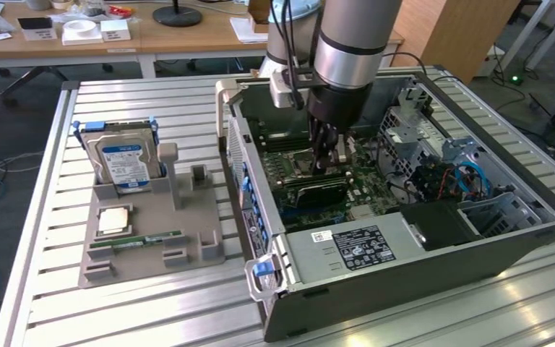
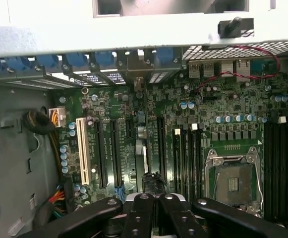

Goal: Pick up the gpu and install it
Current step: 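Press down on the gpu until it lock into place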

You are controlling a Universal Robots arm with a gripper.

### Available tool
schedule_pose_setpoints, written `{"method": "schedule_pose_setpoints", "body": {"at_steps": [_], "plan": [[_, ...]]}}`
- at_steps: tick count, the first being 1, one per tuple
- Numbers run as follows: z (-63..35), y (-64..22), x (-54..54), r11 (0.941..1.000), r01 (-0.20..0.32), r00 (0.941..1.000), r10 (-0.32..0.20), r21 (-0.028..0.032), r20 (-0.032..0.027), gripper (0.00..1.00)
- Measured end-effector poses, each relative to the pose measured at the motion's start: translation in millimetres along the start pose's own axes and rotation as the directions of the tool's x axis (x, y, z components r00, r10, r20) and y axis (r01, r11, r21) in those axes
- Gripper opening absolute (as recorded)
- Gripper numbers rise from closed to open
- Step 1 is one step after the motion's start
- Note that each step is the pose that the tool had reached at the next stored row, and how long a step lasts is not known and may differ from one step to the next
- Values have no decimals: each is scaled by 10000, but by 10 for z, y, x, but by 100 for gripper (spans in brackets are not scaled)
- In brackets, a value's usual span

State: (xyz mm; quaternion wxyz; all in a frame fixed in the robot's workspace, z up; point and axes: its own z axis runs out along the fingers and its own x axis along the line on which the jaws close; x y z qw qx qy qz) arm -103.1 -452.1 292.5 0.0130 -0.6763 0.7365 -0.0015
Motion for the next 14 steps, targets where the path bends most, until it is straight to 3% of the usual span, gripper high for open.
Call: {"method": "schedule_pose_setpoints", "body": {"at_steps": [14], "plan": [[144, -13, 1, 10000, -1, 10000, 1, -45, 4, 11]]}}
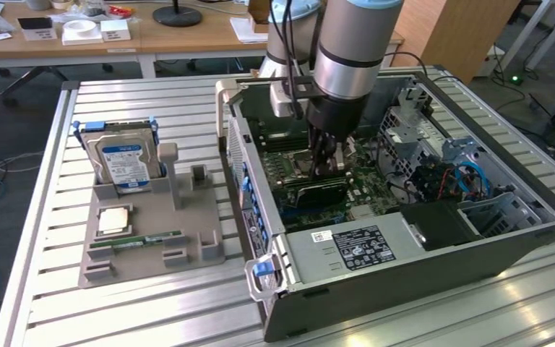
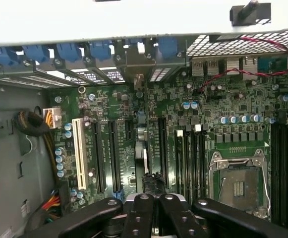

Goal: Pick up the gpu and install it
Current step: 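Press down on the gpu until it lock into place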

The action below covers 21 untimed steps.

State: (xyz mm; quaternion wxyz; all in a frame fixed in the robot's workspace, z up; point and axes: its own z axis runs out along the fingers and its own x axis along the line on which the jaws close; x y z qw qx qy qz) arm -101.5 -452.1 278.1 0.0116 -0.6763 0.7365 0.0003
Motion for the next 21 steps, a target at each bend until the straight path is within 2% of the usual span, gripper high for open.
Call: {"method": "schedule_pose_setpoints", "body": {"at_steps": [6, 21], "plan": [[72, 7, 1, 10000, 3, 10000, -3, -2, 23, 11], [115, 33, 2, 10000, 4, 10000, -4, -3, 29, 11]]}}
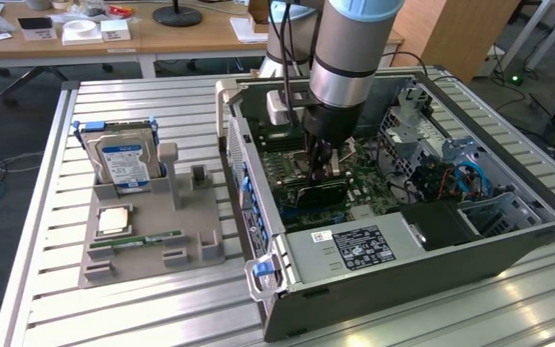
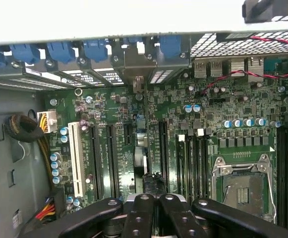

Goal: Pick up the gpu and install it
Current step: 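Press down on the gpu until it lock into place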

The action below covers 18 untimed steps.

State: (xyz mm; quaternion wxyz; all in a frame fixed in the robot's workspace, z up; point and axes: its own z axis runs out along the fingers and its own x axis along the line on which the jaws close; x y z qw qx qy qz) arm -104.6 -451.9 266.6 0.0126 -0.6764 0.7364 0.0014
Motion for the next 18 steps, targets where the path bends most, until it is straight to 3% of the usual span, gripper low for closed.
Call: {"method": "schedule_pose_setpoints", "body": {"at_steps": [18], "plan": [[33, 1, 2, 10000, -1, 10000, 1, 1, -2, 11]]}}
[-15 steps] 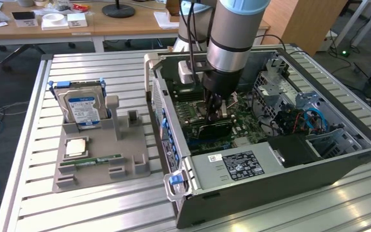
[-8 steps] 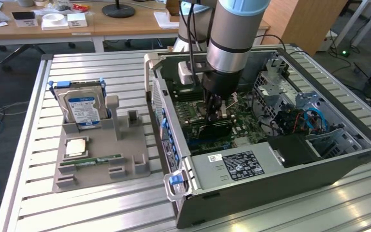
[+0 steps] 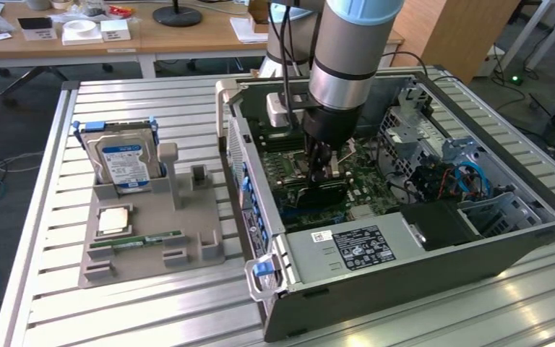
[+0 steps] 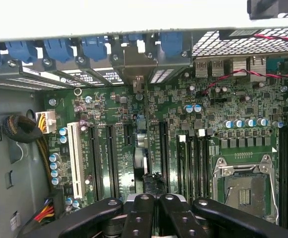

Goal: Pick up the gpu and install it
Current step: 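Press down on the gpu until it lock into place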

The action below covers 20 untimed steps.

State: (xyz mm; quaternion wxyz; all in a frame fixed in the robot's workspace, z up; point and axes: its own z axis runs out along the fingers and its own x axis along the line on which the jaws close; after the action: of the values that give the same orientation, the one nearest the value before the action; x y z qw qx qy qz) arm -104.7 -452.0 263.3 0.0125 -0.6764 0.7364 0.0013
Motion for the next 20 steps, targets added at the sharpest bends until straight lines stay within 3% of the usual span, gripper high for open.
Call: {"method": "schedule_pose_setpoints", "body": {"at_steps": [20], "plan": [[5, 4, 8, 10000, 1, 10000, -1, 0, 2, 11]]}}
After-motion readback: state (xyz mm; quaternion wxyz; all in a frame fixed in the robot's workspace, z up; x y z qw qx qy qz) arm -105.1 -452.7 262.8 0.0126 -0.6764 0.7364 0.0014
